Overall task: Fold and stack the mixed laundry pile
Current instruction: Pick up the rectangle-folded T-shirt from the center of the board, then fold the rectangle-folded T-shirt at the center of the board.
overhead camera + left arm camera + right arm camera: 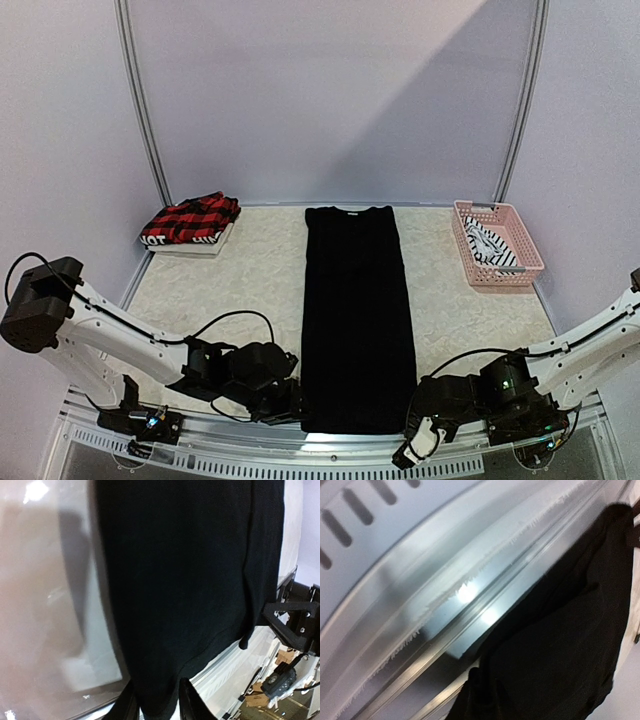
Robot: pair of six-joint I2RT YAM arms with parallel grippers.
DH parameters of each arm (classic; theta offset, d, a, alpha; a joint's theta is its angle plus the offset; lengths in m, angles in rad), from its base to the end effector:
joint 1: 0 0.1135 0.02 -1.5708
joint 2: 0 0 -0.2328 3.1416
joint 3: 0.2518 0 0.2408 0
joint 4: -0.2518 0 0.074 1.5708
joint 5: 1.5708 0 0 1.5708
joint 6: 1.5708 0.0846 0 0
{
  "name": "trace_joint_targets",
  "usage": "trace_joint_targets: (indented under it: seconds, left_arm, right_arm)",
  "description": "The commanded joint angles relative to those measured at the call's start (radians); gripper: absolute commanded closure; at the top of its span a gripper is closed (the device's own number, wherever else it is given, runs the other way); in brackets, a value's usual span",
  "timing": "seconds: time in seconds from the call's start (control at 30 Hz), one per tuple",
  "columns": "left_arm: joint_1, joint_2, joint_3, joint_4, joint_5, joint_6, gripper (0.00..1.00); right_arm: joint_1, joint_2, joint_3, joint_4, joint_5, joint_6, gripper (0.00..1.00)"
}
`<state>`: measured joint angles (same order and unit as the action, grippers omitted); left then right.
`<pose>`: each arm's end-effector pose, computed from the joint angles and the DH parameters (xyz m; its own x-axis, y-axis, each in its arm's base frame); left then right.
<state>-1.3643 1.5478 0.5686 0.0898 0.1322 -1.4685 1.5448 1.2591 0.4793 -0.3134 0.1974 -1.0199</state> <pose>0.0493 -0.2900 0.0635 -0.9983 -0.0437 0.0375 -0.0576 0.7687 -0.6370 0.0225 0.2282 0.0744 0.8211 -0.5632 -0.0922 -0.5316 -0.6959 -0.4828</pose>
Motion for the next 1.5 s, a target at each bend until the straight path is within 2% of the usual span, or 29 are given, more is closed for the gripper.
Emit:
trace_joint_targets:
  seconds: [0.0,0.07,0.13,0.17,0.43,0.97,1.47]
  left_arm:
    - [-0.013,0.021,-0.018,-0.123,0.013,0.007,0.79]
    - [-0.008,0.018,-0.004,-0.135,0.01,0.026,0.87]
    - [0.001,0.008,0.013,-0.155,0.0,0.055,0.98]
    - [0.005,0.0,0.024,-0.174,-0.008,0.071,1.0]
    - [0.075,-0.098,0.053,-0.256,-0.08,0.16,1.0]
    - [0.237,-0.156,0.205,-0.399,-0.165,0.394,1.0]
    - [0.404,0.005,0.371,-0.374,-0.224,0.619,1.0]
  right_arm:
    - [0.0,0.022,0.004,-0.099,0.034,0.036,0.94]
    - [0.0,0.014,0.018,-0.127,0.036,0.054,1.0]
    - [0.0,-0.024,0.024,-0.154,0.036,0.064,1.0]
    - [-0.001,-0.042,0.023,-0.166,0.038,0.071,1.0]
    - [-0.094,-0.151,0.035,-0.202,0.05,0.094,1.0]
    - [-0.31,-0.217,0.094,-0.126,0.115,0.007,1.0]
    - [-0.525,-0.077,0.111,0.202,0.152,-0.157,1.0]
